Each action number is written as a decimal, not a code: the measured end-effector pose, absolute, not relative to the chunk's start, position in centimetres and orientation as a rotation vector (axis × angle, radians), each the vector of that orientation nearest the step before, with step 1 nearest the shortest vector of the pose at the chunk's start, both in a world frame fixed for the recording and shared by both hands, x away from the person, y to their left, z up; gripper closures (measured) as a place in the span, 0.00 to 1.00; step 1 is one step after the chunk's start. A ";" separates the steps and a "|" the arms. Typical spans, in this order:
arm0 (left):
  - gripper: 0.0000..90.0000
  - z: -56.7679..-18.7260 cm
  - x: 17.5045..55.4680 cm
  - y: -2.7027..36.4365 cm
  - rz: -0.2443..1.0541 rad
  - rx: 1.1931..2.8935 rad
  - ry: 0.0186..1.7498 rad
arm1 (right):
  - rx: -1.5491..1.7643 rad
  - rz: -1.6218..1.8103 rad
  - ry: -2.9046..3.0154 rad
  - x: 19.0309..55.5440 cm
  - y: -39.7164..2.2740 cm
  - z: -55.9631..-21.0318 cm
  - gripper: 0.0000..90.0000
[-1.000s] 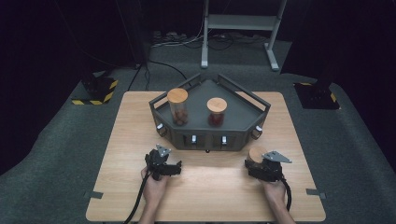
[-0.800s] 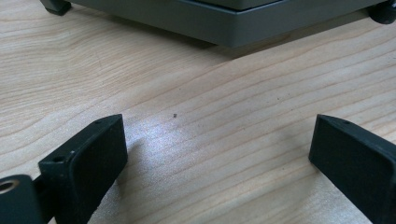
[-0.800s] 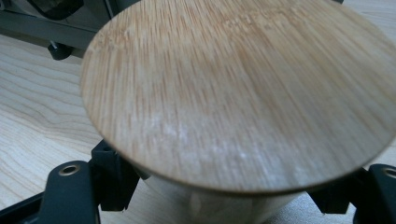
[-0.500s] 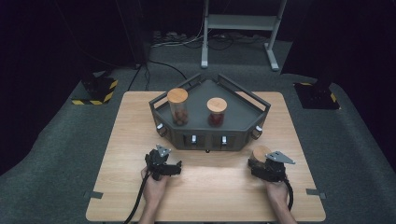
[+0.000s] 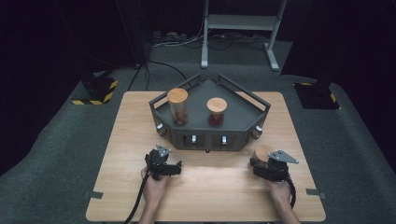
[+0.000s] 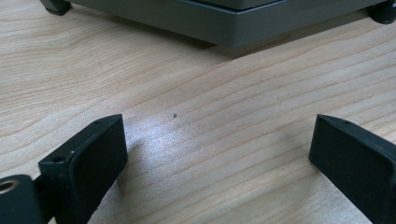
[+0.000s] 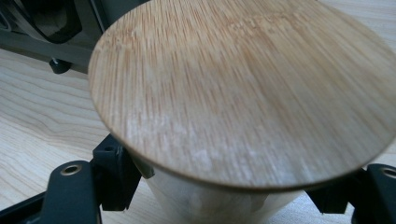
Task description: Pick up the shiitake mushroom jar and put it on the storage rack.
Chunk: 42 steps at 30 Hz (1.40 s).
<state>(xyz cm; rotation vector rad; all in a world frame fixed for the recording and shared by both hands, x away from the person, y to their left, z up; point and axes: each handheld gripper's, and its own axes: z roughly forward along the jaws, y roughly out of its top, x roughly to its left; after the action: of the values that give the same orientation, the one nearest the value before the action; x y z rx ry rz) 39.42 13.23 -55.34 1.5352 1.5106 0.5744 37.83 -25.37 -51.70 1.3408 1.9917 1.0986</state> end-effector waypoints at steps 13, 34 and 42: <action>0.05 -55.3 39.4 13.2 0.575 1.531 1.511 | 1.315 1.108 2.006 37.9 -25.1 -50.5 0.28; 0.05 -55.4 39.4 13.2 0.575 1.525 1.512 | 1.321 1.119 2.014 38.2 -24.8 -48.7 0.28; 0.05 -55.3 39.4 13.2 0.574 1.534 1.510 | 1.308 1.119 2.020 38.3 -24.7 -48.1 0.28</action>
<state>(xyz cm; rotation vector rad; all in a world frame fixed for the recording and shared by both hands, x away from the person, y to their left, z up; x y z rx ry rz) 39.42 13.23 -55.34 1.5340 1.5105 0.5744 38.30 -24.68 -48.06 1.3080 2.0203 1.1192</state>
